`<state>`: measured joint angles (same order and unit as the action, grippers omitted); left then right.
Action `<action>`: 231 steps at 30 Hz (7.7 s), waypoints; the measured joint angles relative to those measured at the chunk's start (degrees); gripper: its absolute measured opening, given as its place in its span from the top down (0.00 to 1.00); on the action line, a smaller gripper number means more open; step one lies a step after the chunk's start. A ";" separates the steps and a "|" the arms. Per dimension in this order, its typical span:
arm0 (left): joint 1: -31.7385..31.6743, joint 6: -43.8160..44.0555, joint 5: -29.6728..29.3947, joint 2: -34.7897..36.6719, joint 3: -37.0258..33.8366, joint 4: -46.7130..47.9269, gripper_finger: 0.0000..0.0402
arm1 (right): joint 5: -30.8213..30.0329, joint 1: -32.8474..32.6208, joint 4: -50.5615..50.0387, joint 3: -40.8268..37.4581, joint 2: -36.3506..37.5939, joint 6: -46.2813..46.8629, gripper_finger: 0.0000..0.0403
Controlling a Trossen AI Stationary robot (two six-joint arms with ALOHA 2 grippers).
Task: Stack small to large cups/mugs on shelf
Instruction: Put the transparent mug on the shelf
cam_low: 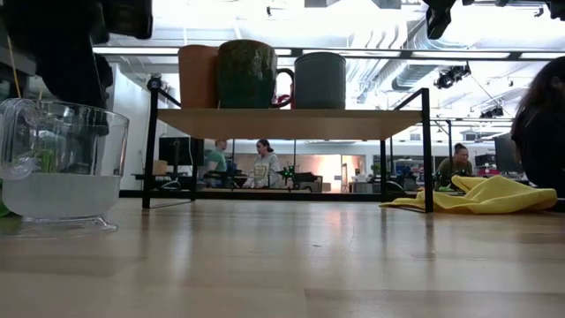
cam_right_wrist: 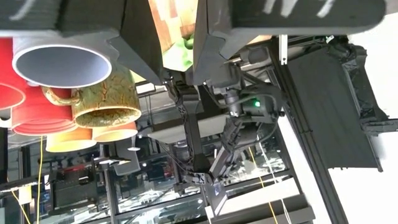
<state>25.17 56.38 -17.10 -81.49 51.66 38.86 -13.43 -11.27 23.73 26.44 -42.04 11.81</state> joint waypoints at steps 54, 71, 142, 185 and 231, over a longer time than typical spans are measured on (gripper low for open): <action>-0.06 -4.07 1.93 2.19 0.02 0.19 0.99 | 0.02 0.02 -0.57 0.00 0.00 -0.14 0.80; -9.61 -6.54 -5.18 3.64 13.43 1.26 1.00 | 1.72 -2.40 -10.95 6.57 -2.19 2.73 0.80; -17.72 -14.27 -1.51 -44.92 52.74 6.24 0.97 | -0.15 -8.39 -32.48 21.53 -5.53 -5.83 0.80; -12.82 -24.55 0.64 10.77 10.76 -29.16 0.58 | -0.41 -8.39 -32.94 21.49 -5.55 -2.41 0.80; -10.53 -29.97 -0.51 38.62 -11.02 -44.44 0.67 | 5.45 -5.05 -73.13 47.97 -54.69 52.45 0.64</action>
<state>14.63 26.42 -17.61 -42.87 40.64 -5.58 -7.98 -16.32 -49.40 74.40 -96.73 64.26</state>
